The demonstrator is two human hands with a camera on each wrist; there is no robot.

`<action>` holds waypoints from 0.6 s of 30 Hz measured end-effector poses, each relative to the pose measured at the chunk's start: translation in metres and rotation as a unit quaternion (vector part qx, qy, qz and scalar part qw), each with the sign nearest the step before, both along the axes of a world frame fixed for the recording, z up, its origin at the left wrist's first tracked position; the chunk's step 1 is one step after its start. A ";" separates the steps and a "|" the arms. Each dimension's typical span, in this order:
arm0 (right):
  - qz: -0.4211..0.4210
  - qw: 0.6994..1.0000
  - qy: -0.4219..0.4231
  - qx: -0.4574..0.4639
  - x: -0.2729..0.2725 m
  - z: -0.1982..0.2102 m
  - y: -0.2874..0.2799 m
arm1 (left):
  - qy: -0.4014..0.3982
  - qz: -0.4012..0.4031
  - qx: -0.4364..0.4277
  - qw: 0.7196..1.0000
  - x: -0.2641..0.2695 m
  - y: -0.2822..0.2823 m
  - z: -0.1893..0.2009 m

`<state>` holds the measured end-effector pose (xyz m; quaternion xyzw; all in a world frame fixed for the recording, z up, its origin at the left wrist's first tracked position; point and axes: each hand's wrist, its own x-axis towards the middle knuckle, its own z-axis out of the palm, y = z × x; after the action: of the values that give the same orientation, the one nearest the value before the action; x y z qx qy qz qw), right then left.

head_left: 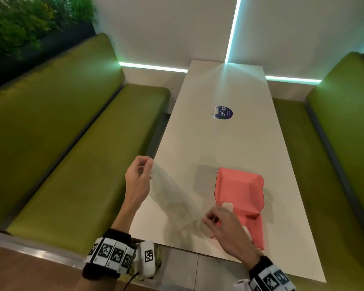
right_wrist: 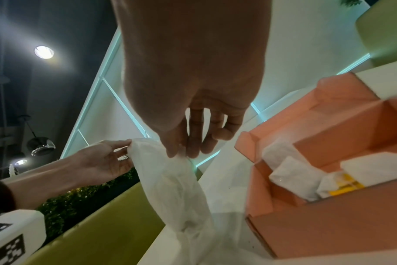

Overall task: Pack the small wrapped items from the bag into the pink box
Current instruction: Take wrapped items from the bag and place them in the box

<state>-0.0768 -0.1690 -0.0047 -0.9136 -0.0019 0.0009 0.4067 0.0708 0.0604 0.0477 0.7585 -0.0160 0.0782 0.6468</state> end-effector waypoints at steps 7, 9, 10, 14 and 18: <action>0.002 0.996 -0.002 0.087 0.034 0.023 0.023 | 0.022 -0.029 -0.018 0.999 -0.003 -0.007 0.000; 0.006 0.993 -0.006 0.116 0.050 0.030 0.038 | 0.023 -0.030 -0.017 0.999 -0.004 -0.010 -0.001; 0.004 0.992 -0.009 0.127 0.055 0.031 0.044 | 0.023 -0.018 -0.001 1.000 -0.006 -0.010 -0.001; -0.023 0.982 -0.017 0.185 0.061 0.034 0.054 | 0.032 0.098 0.097 0.990 -0.036 -0.010 -0.005; -0.012 0.979 -0.016 0.205 0.061 0.035 0.063 | 0.191 -0.029 0.055 0.980 -0.073 -0.023 -0.016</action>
<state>-0.0158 -0.1058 0.0301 -0.8108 0.0025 -0.0192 0.5850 -0.0019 0.0371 0.0317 0.7932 0.0810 -0.0879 0.5972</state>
